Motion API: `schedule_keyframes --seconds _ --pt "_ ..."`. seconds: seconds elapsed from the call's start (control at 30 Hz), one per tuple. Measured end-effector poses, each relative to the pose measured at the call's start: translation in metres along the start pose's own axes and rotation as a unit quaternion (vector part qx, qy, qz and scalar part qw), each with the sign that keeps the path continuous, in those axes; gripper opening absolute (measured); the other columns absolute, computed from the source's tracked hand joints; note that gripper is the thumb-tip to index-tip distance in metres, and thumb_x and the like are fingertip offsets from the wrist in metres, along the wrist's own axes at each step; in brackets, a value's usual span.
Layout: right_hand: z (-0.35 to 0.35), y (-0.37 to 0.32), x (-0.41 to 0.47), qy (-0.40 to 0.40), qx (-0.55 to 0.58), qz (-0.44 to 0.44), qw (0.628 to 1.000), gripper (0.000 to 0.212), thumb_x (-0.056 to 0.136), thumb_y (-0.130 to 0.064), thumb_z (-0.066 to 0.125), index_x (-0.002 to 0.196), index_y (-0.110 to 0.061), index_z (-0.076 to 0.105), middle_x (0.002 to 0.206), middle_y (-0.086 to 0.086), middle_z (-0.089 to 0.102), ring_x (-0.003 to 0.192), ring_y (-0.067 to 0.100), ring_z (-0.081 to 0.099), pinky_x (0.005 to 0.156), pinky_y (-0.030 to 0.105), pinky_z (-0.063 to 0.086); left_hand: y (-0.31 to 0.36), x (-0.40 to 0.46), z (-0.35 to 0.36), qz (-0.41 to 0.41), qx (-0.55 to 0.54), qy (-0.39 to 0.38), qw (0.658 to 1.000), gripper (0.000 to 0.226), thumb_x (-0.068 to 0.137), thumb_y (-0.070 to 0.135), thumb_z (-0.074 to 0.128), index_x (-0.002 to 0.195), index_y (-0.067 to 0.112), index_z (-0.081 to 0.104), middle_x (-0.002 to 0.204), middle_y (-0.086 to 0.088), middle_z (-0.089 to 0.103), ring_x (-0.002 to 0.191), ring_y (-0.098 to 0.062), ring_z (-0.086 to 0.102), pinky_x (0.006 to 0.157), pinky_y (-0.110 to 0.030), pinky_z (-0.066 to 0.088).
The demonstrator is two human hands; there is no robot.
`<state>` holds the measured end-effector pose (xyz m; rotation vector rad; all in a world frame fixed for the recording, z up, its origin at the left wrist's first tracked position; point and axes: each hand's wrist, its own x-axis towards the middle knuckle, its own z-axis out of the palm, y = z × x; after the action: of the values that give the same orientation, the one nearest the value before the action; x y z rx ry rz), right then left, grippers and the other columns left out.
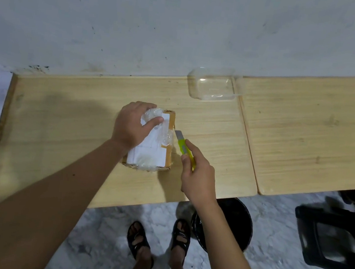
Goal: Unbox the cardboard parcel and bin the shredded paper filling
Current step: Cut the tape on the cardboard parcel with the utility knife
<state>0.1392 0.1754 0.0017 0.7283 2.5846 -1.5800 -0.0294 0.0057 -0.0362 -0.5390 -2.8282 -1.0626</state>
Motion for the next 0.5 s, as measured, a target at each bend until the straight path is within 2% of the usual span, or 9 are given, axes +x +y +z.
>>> schedule_keyframes --seconds 0.13,0.3,0.37,0.43,0.5 --pt "0.008 -0.005 0.01 0.001 0.001 -0.004 1.0 0.039 0.107 -0.027 0.047 0.144 -0.036 0.054 0.068 -0.01 0.064 0.044 0.009 0.057 0.06 0.035 0.057 0.002 -0.001 0.002 -0.015 0.003 0.013 1.0 0.043 0.09 0.055 0.069 0.118 0.022 0.071 0.117 0.008 0.072 0.107 -0.015 0.064 0.098 -0.041 0.051" --pt "0.01 -0.006 0.021 -0.01 -0.005 -0.013 1.0 0.04 0.106 -0.026 0.048 0.144 -0.036 0.054 0.077 -0.011 0.068 0.046 0.008 0.059 0.06 0.036 0.057 -0.001 0.001 0.004 -0.049 -0.008 0.039 0.998 0.043 0.09 0.055 0.069 0.118 0.023 0.071 0.116 0.009 0.072 0.107 -0.014 0.064 0.1 -0.041 0.051" --pt "0.007 -0.006 0.026 -0.015 -0.012 -0.014 1.0 0.039 0.106 -0.026 0.048 0.144 -0.034 0.054 0.077 -0.012 0.067 0.049 0.005 0.058 0.059 0.03 0.054 -0.001 0.001 0.005 -0.052 -0.012 0.042 0.998 0.044 0.089 0.056 0.069 0.118 0.023 0.071 0.116 0.009 0.072 0.107 -0.014 0.064 0.1 -0.042 0.051" --pt "0.001 -0.006 0.028 -0.02 -0.034 -0.026 0.999 0.04 0.106 -0.023 0.05 0.144 -0.033 0.055 0.086 -0.01 0.069 0.061 -0.001 0.061 0.06 0.016 0.047 -0.001 0.001 0.006 -0.059 -0.017 0.045 0.997 0.044 0.089 0.056 0.069 0.118 0.024 0.071 0.115 0.009 0.071 0.106 -0.014 0.064 0.1 -0.042 0.05" --pt "-0.005 -0.004 0.025 -0.058 -0.067 -0.036 0.995 0.041 0.104 -0.019 0.052 0.143 -0.032 0.057 0.095 -0.008 0.072 0.063 -0.007 0.059 0.06 0.013 0.044 0.0 0.0 0.007 -0.068 -0.029 0.046 0.996 0.043 0.089 0.054 0.07 0.118 0.023 0.071 0.115 0.008 0.071 0.106 -0.013 0.063 0.101 -0.043 0.05"
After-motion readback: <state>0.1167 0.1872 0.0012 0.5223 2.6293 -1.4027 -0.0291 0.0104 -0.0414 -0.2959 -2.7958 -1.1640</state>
